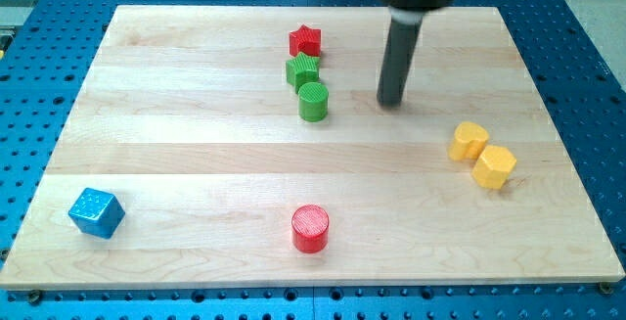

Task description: Move the red star into the green star

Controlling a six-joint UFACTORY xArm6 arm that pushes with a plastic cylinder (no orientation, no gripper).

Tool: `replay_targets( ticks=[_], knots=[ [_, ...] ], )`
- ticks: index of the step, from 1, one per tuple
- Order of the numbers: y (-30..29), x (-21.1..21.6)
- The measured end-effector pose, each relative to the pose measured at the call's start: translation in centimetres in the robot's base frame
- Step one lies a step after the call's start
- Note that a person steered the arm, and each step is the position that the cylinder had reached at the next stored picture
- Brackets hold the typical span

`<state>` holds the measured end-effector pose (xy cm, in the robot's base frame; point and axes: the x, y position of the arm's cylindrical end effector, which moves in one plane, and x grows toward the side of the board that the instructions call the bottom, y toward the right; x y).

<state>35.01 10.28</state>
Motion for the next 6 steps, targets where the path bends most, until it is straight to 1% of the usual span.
replay_targets(
  ticks=[1, 2, 3, 4, 5, 6],
  knots=[
    [-3.3, -8.7],
    [-10.3, -9.3],
    [-19.8, -2.1],
    [-24.2, 6.5],
    [-25.7, 1.8],
    [-21.9, -3.8]
  ],
)
